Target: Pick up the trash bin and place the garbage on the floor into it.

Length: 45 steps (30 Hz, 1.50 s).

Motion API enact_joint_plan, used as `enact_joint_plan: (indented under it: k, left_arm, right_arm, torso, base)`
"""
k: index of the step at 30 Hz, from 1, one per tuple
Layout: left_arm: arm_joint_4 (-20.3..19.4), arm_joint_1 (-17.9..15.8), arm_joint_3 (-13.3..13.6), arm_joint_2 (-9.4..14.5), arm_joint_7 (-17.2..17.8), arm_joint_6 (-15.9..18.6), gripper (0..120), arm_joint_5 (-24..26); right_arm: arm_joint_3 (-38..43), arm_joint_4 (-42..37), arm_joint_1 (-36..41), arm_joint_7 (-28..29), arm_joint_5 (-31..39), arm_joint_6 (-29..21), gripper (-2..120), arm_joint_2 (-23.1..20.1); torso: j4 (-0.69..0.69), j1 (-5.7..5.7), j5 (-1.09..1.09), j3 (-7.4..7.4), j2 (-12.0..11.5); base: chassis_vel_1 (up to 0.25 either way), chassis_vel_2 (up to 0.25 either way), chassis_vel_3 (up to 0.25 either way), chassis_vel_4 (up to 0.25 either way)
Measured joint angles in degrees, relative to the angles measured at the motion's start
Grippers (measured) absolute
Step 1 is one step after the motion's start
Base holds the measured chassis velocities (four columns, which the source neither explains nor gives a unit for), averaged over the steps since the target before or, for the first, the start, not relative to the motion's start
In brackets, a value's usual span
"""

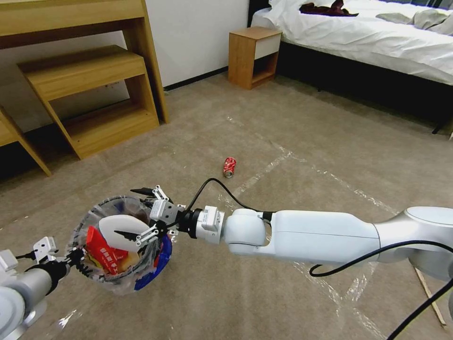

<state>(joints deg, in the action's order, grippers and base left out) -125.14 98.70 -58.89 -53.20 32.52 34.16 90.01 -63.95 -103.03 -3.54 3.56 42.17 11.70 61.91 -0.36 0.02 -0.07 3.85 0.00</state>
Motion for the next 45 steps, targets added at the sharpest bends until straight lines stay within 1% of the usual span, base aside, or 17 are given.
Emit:
enact_joint_plan:
  k: [10,21,26,45]
  left_arm:
    - [-0.08,0.24,-0.1,0.52,0.63,0.18,1,0.42]
    - [-1.82,0.26,0.24,-0.05,0.65,0.08,1,0.21]
    - [-2.4,0.32,0.33,-0.37,0.58,0.03,1,0.16]
    - [-3.03,0.74,0.62,-0.83,0.47,-0.06,1,0.07]
  right_arm:
    - [1.14,-0.5,0.17,-0.33,0.35,0.47,100,-0.34]
    - [1.63,1.6,-0.32,-0.11,0.78,0.46,100,2.35]
    - [2.07,2.21,-0.4,-0.1,0.97,0.46,100,2.78]
    - [5.08,-0.34,0.55,-0.45,3.57,0.65,100,0.0]
  torso:
    - [0.0,0.0,0.0,0.0,0.01]
    - [0.01,0.0,0.0,0.0,0.01]
    - [0.01,0.0,-0.01,0.01,0.01]
    - [0.0,0.0,0.0,0.0,0.01]
  base:
    - [0.0,0.0,0.0,0.0]
    - [0.0,0.0,0.0,0.0]
    - [0.0,0.0,0.0,0.0]
    - [0.0,0.0,0.0,0.0]
